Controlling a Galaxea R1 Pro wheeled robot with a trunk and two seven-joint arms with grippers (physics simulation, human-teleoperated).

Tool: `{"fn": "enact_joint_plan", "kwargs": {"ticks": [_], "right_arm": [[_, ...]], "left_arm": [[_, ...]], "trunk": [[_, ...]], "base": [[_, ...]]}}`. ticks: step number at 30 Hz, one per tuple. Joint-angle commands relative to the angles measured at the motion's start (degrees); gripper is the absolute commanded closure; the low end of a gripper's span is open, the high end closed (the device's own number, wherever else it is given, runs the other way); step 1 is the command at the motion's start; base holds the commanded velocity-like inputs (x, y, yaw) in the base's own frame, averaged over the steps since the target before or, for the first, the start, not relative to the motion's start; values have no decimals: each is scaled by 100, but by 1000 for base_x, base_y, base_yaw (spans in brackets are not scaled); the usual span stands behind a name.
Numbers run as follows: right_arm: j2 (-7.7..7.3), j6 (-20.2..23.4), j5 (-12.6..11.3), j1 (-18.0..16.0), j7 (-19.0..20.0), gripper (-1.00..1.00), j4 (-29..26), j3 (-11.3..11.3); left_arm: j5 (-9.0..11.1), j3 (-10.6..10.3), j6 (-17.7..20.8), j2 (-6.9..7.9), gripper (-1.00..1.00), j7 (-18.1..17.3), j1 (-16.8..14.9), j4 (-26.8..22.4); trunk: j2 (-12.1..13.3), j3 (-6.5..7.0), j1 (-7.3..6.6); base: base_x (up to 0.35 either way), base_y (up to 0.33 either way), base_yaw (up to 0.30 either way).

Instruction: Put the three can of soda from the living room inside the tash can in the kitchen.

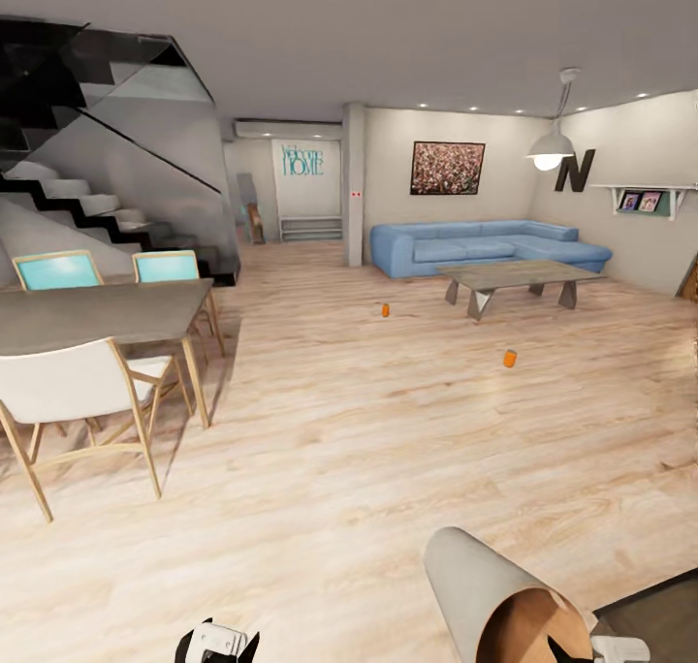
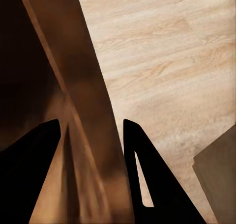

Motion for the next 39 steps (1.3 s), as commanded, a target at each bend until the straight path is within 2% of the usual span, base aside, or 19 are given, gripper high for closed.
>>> {"fn": "enact_joint_plan", "kwargs": {"ticks": [1,21,30,39], "right_arm": [[1,-16,-16,-3,23,100,-12,-48],[11,-29,-16,-4,20,100,-12,-48],[13,-25,-16,-3,20,100,-12,-47],[9,-50,-8,-4,18,100,-15,-46]], "left_arm": [[0,1,5,0,-100,-2,-1,6],[1,3,10,0,-100,-5,-2,14],[3,3,1,0,-100,-1,-2,4],[1,-6,0,0,-100,4,0,-10]], "trunk": [[0,1,0],[0,1,0],[0,15,0],[0,18,0]], "base": [[213,152,-57],[175,277,-10],[205,284,-137],[250,188,-22]]}}
